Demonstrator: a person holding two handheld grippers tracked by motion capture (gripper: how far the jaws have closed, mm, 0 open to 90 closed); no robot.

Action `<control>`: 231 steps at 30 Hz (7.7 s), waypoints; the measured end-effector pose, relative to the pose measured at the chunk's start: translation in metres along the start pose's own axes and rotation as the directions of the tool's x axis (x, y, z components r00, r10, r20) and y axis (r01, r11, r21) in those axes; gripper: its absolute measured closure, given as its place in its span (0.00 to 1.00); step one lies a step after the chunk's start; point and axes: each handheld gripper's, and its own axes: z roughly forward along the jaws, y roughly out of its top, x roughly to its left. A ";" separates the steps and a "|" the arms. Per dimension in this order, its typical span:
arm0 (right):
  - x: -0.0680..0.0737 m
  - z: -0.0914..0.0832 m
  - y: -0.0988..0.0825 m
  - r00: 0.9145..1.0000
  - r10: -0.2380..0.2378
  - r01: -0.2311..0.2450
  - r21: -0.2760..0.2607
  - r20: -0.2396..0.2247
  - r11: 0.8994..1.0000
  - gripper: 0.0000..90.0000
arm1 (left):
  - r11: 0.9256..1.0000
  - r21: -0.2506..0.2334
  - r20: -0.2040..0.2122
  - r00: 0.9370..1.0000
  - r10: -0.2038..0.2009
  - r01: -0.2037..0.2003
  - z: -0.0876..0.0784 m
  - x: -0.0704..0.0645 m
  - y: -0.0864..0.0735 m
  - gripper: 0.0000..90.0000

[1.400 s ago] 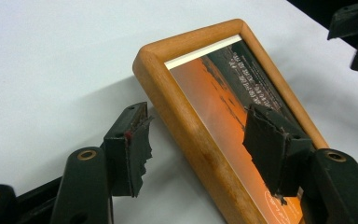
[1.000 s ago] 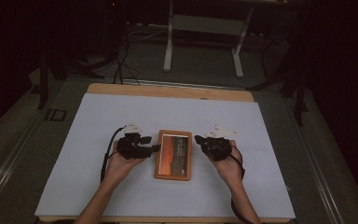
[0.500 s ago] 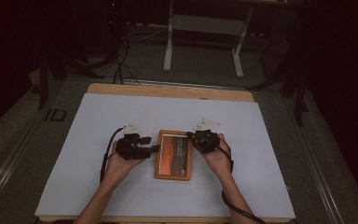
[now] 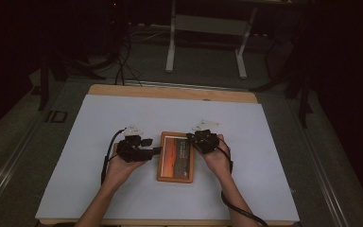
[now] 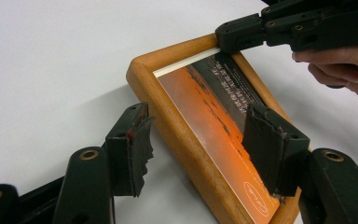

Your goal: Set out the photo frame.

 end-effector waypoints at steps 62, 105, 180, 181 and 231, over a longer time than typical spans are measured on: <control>-0.026 0.011 -0.029 0.996 0.090 -0.090 0.041 0.006 0.995 1.00 | 0.995 0.061 0.059 0.995 -0.078 0.074 0.013 -0.037 -0.013 0.19; -0.022 0.008 -0.028 0.998 0.059 -0.060 0.052 0.021 0.997 1.00 | 0.957 0.073 0.090 0.954 -0.286 0.280 0.035 -0.056 -0.025 0.59; -0.014 -0.120 -0.033 0.986 0.053 -0.030 -0.140 0.159 0.990 1.00 | 0.990 0.006 0.088 0.987 0.137 -0.138 0.071 -0.126 -0.041 0.56; -0.014 -0.120 -0.034 0.986 0.053 -0.030 -0.142 0.161 0.989 1.00 | 0.990 0.016 0.094 0.986 0.138 -0.140 0.072 -0.126 -0.042 0.58; -0.008 -0.137 -0.022 0.995 -0.046 0.024 -0.242 -0.087 0.970 0.58 | 0.948 -0.012 0.249 0.917 0.311 -0.318 -0.019 -0.072 0.026 0.77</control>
